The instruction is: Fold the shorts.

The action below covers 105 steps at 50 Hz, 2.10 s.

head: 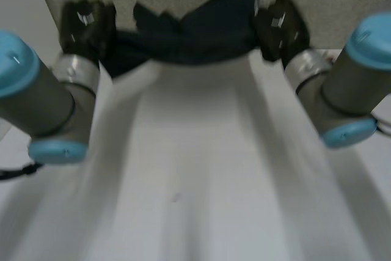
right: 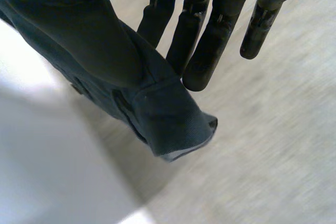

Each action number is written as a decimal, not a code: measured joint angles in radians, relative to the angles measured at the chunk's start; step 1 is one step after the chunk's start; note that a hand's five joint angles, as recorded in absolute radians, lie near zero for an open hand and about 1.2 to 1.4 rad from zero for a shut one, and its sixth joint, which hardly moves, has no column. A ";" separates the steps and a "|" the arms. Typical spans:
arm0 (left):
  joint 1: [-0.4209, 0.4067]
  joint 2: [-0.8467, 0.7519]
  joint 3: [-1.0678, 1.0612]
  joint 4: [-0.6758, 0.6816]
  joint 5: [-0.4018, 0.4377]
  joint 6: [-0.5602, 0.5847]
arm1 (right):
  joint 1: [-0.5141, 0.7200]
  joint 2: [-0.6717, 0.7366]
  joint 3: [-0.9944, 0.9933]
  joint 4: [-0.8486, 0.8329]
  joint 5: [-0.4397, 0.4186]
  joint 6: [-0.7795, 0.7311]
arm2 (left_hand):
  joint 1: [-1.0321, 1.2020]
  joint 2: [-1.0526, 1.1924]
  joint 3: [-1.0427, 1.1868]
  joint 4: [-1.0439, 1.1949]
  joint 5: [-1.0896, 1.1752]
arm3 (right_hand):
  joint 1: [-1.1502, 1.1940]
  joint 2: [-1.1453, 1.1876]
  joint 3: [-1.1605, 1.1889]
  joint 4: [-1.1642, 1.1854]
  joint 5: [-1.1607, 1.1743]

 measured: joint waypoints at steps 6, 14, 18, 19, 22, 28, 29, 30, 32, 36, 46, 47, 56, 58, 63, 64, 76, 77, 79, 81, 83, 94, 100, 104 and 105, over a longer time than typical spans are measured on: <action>-0.008 -0.135 -0.170 0.037 0.000 -0.001 | 0.017 0.147 0.118 0.014 0.003 -0.064 | 0.004 0.001 0.001 0.000 0.000 | 0.000 0.000 0.000 0.000 0.000; -0.007 -0.225 -0.276 -0.043 -0.009 0.013 | 0.038 0.224 0.167 0.158 0.017 -0.125 | 0.004 0.001 0.001 0.000 0.000 | 0.004 0.000 0.007 0.000 0.000; -0.005 -0.164 -0.322 -0.137 -0.008 0.014 | 0.038 0.188 0.183 0.283 0.018 -0.126 | 0.004 0.001 0.001 0.000 0.000 | 0.004 0.000 0.007 0.000 0.000; -0.005 -0.142 -0.334 -0.166 -0.008 0.014 | 0.038 0.171 0.188 0.319 0.018 -0.125 | 0.004 0.001 0.001 0.000 0.000 | 0.004 0.000 0.007 0.000 0.000; -0.008 -0.061 -0.370 -0.268 -0.008 0.012 | 0.037 0.116 0.204 0.417 0.017 -0.124 | 0.004 0.001 0.001 0.000 0.000 | 0.003 0.000 0.007 0.000 0.000; -0.014 0.082 -0.439 -0.459 -0.003 0.012 | 0.037 0.011 0.245 0.589 0.009 -0.144 | 0.004 0.001 0.001 0.000 0.000 | 0.004 0.000 0.007 0.000 0.000; -0.016 0.100 -0.450 -0.487 -0.002 0.012 | 0.036 -0.004 0.254 0.619 0.006 -0.153 | 0.004 0.001 0.001 0.000 0.000 | 0.004 0.000 0.007 0.000 0.000; -0.018 0.119 -0.463 -0.520 -0.002 0.013 | 0.036 -0.020 0.265 0.657 0.004 -0.170 | 0.004 0.001 0.001 0.000 0.000 | 0.003 0.000 0.007 0.000 0.000; -0.023 0.146 -0.482 -0.571 0.000 0.015 | 0.035 -0.042 0.286 0.719 0.001 -0.206 | 0.004 0.001 0.001 0.000 0.000 | 0.004 0.000 0.007 0.000 0.000; -0.037 0.195 -0.519 -0.692 0.004 0.024 | 0.027 -0.089 0.347 0.848 0.000 -0.319 | 0.004 0.001 0.001 0.000 0.000 | 0.003 0.000 0.007 0.000 0.000; -0.045 0.233 -0.534 -0.802 0.069 0.039 | -0.013 -0.149 0.465 0.842 0.000 -0.444 | -0.488 -0.527 -0.516 -0.535 -0.505 | 0.004 0.000 0.007 0.000 0.000; -0.044 0.234 -0.527 -0.792 0.079 0.038 | -0.013 -0.149 0.475 0.819 -0.001 -0.437 | -0.655 -0.688 -0.677 -0.698 -0.672 | 0.004 0.000 0.007 0.000 0.000; -0.029 0.244 -0.439 -0.605 0.106 0.034 | -0.011 -0.146 0.526 0.695 -0.004 -0.380 | -0.809 -0.892 -0.879 -0.901 -0.885 | 0.004 0.000 0.007 0.000 0.000; -0.021 0.241 -0.419 -0.539 0.109 0.035 | -0.011 -0.146 0.534 0.678 -0.004 -0.373 | -0.809 -0.891 -0.879 -0.901 -0.885 | 0.004 0.000 0.007 0.000 0.000; 0.006 0.200 -0.374 -0.389 0.131 0.036 | -0.011 -0.145 0.547 0.653 -0.004 -0.367 | -0.756 -0.837 -0.831 -0.843 -0.815 | 0.004 0.000 0.007 0.000 0.000; 0.014 0.177 -0.358 -0.354 0.142 0.036 | -0.011 -0.145 0.549 0.649 -0.004 -0.367 | -0.753 -0.834 -0.827 -0.839 -0.811 | 0.004 0.000 0.007 0.000 0.000; 0.042 -0.133 -0.134 -0.270 0.209 0.046 | -0.012 -0.137 0.565 0.625 -0.005 -0.368 | -0.752 -0.821 -0.814 -0.826 -0.798 | 0.004 0.000 0.007 0.000 0.000; 0.043 -0.153 -0.118 -0.275 0.209 0.047 | -0.011 -0.136 0.566 0.623 -0.005 -0.369 | -0.752 -0.821 -0.814 -0.826 -0.798 | 0.004 0.000 0.007 0.000 0.000; 0.045 -0.183 -0.094 -0.285 0.208 0.047 | -0.012 -0.134 0.567 0.621 -0.005 -0.369 | -0.651 -0.737 -0.729 -0.742 -0.714 | 0.004 0.000 0.007 0.000 0.000; 0.053 -0.231 -0.055 -0.306 0.207 0.048 | -0.012 -0.132 0.569 0.618 -0.005 -0.369 | -0.503 -0.602 -0.603 -0.612 -0.589 | 0.004 0.000 0.007 0.000 0.000; 0.060 -0.254 -0.037 -0.322 0.206 0.048 | -0.013 -0.131 0.569 0.617 -0.004 -0.369 | -0.396 -0.504 -0.499 -0.507 -0.489 | 0.004 0.000 0.007 0.000 0.000; 0.088 -0.278 -0.023 -0.360 0.169 0.049 | -0.014 -0.131 0.562 0.598 -0.003 -0.363 | 0.000 -0.052 -0.051 -0.061 -0.058 | 0.004 0.000 0.007 0.000 0.000; 0.088 -0.269 -0.031 -0.361 0.079 0.049 | -0.014 -0.133 0.553 0.586 -0.001 -0.327 | -0.057 -0.140 -0.135 -0.138 -0.101 | 0.004 0.000 0.007 0.000 0.000; 0.079 -0.248 -0.049 -0.370 0.042 0.048 | -0.010 -0.133 0.550 0.582 -0.003 -0.303 | -0.276 -0.334 -0.325 -0.339 -0.311 | 0.004 0.000 0.007 0.000 0.000; 0.076 -0.239 -0.053 -0.373 0.038 0.048 | -0.010 -0.133 0.549 0.582 -0.003 -0.300 | -0.368 -0.437 -0.415 -0.432 -0.404 | 0.004 0.000 0.007 0.000 0.000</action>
